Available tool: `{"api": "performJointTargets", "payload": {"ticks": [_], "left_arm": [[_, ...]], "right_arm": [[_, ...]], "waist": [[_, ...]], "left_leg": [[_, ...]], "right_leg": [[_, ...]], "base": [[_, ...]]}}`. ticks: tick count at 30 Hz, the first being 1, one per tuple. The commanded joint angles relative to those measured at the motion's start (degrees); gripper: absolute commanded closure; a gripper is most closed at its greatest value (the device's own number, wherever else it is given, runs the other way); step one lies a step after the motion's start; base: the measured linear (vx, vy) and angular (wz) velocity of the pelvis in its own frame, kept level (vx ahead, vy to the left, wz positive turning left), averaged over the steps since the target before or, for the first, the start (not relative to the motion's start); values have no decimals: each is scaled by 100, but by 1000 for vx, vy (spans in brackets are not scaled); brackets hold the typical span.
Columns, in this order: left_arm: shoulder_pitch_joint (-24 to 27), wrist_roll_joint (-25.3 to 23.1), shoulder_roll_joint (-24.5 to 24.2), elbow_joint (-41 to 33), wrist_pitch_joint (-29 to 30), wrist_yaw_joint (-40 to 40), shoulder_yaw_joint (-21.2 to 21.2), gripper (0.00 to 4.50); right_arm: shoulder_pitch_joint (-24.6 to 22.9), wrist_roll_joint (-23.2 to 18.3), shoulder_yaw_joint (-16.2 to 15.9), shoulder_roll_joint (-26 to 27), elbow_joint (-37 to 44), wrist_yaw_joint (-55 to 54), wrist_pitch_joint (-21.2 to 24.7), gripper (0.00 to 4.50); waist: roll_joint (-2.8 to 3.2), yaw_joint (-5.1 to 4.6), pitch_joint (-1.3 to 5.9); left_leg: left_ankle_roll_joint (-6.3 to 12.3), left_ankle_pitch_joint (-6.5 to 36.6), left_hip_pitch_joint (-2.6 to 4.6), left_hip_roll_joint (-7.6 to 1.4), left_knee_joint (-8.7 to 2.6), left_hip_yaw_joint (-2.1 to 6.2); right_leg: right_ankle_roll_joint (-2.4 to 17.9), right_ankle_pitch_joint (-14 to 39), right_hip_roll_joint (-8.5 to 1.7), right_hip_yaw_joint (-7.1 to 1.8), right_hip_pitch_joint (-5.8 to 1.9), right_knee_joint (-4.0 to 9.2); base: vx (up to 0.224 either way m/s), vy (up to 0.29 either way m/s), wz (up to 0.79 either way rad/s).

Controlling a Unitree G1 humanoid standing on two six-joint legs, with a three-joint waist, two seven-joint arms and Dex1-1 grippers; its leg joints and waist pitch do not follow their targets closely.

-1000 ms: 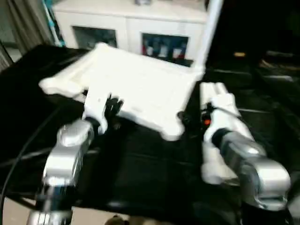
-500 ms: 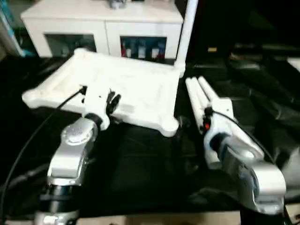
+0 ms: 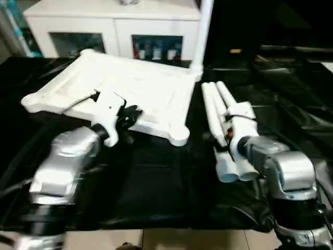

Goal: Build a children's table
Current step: Pick table leg

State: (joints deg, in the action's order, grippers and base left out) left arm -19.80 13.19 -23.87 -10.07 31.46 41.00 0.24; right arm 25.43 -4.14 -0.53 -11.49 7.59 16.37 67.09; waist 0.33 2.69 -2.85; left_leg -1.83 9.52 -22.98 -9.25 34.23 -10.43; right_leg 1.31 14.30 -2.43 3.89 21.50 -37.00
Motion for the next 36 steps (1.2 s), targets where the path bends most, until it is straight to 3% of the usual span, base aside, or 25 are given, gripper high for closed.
{"api": "performJointTargets", "payload": {"ticks": [1, 3, 6, 10, 12, 20, 30, 36], "left_arm": [[114, 475, -329, -397, 343, 792, -112, 332], [169, 693, -586, -564, 617, 1144, -203, 322], [222, 996, -871, -766, 915, 1513, -264, 295], [251, 1040, -973, -815, 961, 1632, -335, 279], [261, 1029, -997, -803, 953, 1613, -378, 246], [232, 1118, -1159, -820, 1064, 1671, -388, 197], [232, 1178, -1272, -804, 1063, 1677, -438, 105], [229, 1153, -1299, -776, 1046, 1681, -482, 61]], "right_arm": [[159, -9, -43, -80, -96, -16, 191, 0], [240, 53, -80, -108, -185, -85, 369, 0], [371, 177, -213, -220, -344, -142, 500, 0], [458, 164, -266, -278, -492, -113, 610, 0], [492, 79, -272, -274, -557, -65, 684, 0], [565, -100, -262, -198, -432, 28, 736, 0], [792, -67, 35, -34, -387, -232, 613, 0], [672, 75, -15, -164, -668, -315, 752, 0]], "waist": [[20, 20, 350], [24, 28, 351], [27, 54, 309], [14, 56, 306], [-5, 55, 311], [11, 60, 328], [42, 70, 333], [52, 69, 340]], "left_leg": [[-29, 422, 198, -423, -360, 189], [-25, 358, 198, -410, -361, 184], [-188, 656, 238, -413, -377, 157], [-296, 772, 230, -421, -394, 164], [-316, 802, 229, -417, -394, 164], [-288, 664, 230, -412, -380, 159], [-391, 698, 254, -414, -386, 155], [-432, 705, 248, -401, -377, 157]], "right_leg": [[1076, -332, -598, -382, -202, 403], [1085, -338, -595, -377, -205, 386], [1017, 120, -593, -402, -174, 439], [926, 300, -595, -415, -196, 450], [891, 354, -609, -422, -212, 461], [902, 104, -587, -419, -212, 430], [906, 48, -582, -418, -197, 417], [894, 44, -586, -417, -220, 419]], "base": [[0, 0, 0], [0, 0, 0], [0, 0, 0], [0, 0, 0], [0, 0, 0], [0, 0, 0], [0, 0, 0], [0, 0, 0]]}}
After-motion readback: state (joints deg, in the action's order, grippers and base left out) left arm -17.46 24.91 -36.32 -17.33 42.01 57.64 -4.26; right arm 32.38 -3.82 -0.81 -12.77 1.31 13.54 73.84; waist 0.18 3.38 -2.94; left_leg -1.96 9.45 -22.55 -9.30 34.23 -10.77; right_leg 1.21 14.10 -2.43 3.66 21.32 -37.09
